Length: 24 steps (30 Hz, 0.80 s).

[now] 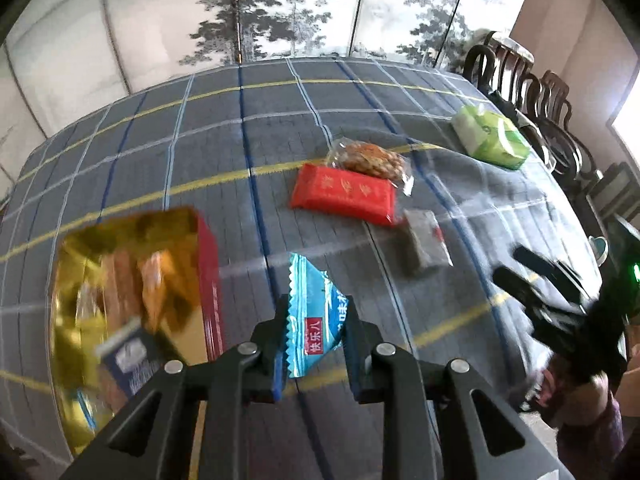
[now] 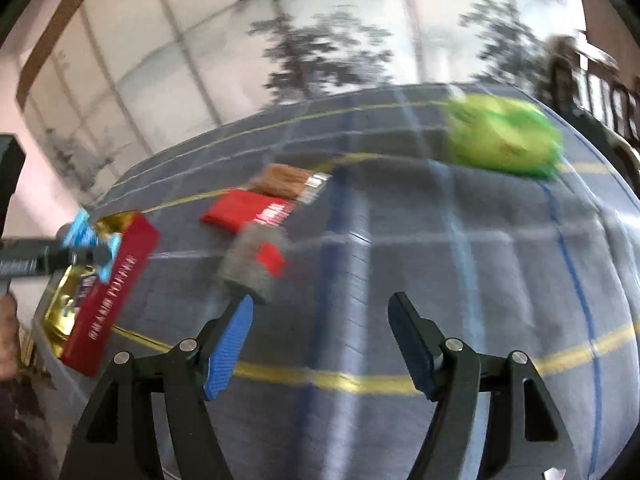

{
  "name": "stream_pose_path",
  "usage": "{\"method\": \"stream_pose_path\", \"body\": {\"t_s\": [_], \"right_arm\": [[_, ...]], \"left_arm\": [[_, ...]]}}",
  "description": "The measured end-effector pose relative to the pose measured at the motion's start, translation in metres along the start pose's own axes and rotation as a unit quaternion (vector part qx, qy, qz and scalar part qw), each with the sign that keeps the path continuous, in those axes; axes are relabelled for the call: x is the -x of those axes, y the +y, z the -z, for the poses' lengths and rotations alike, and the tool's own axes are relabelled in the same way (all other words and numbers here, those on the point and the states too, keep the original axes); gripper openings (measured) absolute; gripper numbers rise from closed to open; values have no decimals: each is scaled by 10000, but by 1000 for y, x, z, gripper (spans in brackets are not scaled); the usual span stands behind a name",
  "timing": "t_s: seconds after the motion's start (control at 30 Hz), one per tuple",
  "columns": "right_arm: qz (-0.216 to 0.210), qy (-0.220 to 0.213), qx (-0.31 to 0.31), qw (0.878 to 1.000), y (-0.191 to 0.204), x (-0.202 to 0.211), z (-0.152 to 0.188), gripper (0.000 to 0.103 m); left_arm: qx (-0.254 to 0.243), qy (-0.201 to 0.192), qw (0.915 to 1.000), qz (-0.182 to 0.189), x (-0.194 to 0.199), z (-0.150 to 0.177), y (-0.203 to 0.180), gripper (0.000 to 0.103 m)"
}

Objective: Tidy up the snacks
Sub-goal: 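Carry the candy over the tray with the left gripper while the right gripper grasps the clear red-tag packet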

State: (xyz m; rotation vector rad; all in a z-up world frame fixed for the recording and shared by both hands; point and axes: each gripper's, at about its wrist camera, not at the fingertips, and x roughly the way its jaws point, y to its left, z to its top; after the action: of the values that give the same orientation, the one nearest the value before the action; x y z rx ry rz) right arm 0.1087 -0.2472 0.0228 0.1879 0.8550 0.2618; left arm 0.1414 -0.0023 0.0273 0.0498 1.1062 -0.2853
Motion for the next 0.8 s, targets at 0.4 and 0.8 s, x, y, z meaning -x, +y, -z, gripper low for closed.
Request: {"method": "stream_pose_path", "body": {"t_s": [0.4, 0.8], "right_arm": [[-15, 410, -17, 9992, 46, -71, -26, 68], [423, 210, 248, 9986, 40, -63, -18, 32]], "left_arm": [[473, -271, 9980, -306, 48, 48, 29, 23], [1077, -407, 9904, -764, 83, 86, 87, 23]]}}
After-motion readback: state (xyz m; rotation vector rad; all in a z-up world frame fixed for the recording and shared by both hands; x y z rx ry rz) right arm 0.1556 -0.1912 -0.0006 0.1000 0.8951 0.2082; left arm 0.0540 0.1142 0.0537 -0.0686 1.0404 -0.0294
